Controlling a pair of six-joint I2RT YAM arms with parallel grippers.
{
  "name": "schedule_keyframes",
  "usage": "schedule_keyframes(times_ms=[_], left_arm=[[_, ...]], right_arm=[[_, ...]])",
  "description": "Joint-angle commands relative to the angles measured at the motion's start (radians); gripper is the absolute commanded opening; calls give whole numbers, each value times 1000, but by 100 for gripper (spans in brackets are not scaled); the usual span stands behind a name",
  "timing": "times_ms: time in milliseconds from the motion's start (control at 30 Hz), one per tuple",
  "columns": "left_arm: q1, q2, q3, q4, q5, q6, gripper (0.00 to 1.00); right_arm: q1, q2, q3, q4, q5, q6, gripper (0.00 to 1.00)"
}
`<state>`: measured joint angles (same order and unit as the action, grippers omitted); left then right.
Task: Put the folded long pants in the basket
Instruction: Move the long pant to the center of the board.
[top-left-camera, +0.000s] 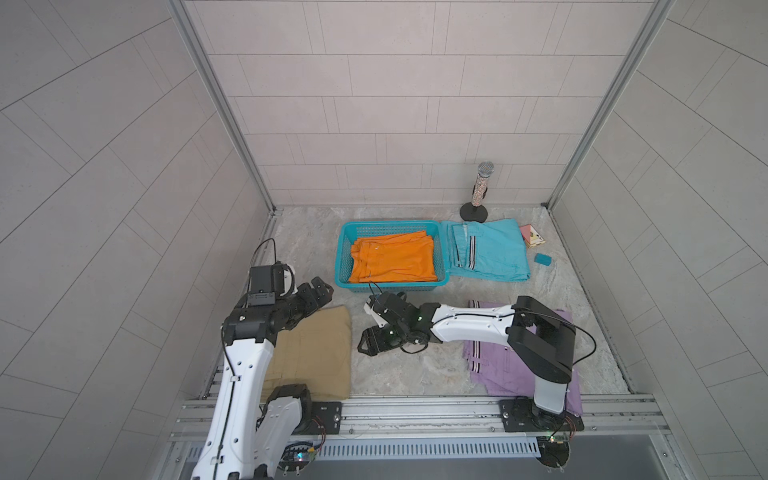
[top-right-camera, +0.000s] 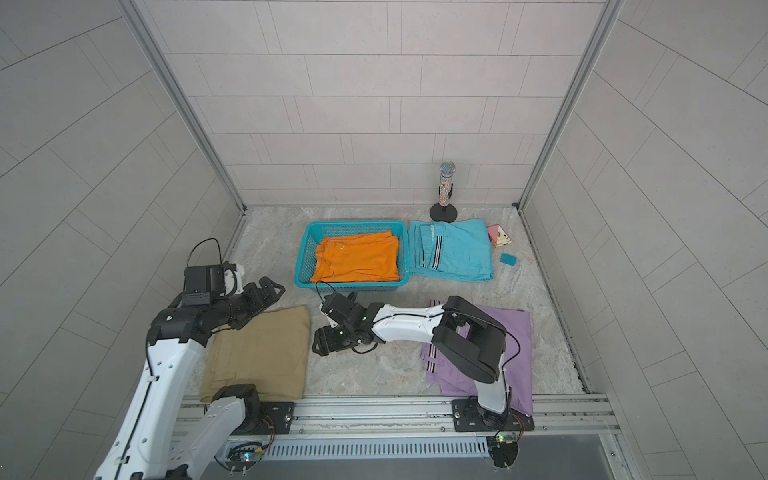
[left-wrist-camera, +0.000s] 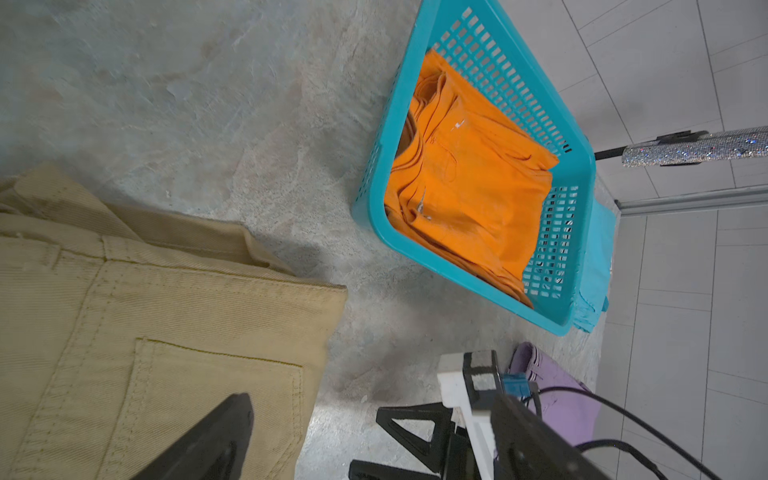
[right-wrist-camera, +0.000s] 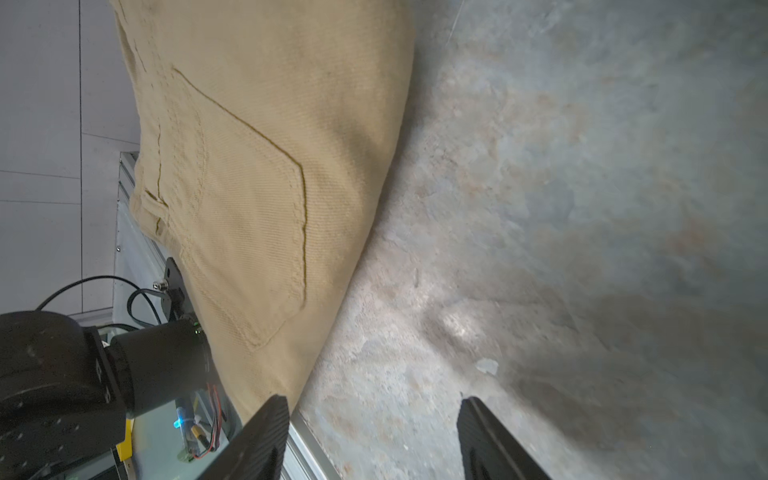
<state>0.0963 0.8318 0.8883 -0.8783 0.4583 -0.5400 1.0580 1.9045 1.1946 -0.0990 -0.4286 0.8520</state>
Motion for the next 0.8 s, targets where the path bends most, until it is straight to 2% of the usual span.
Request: schedule_keyframes(times_ms=[0, 333, 367, 467, 533, 633, 767], left_arm=[[6, -40, 1, -58, 26, 25, 98], [6, -115, 36, -184, 5, 26, 100], [6, -122, 38, -186, 3, 27, 100], [6, -128, 38, -194, 13, 33, 100], [6, -120, 30, -199, 29, 38, 100], [6, -117, -14, -175, 76, 28, 100], [-7, -114, -76, -119, 132, -16, 95]], right_arm=[[15, 75, 46, 75, -38, 36, 69], [37, 299, 154, 222, -116, 160, 66], [38, 310, 159, 234, -116, 169, 60], [36, 309, 137, 250, -95, 183, 16], [33, 271, 86, 249, -60, 178, 0], [17, 174, -36, 258, -18, 163, 0], [-25, -4, -244, 260, 43, 146, 0]])
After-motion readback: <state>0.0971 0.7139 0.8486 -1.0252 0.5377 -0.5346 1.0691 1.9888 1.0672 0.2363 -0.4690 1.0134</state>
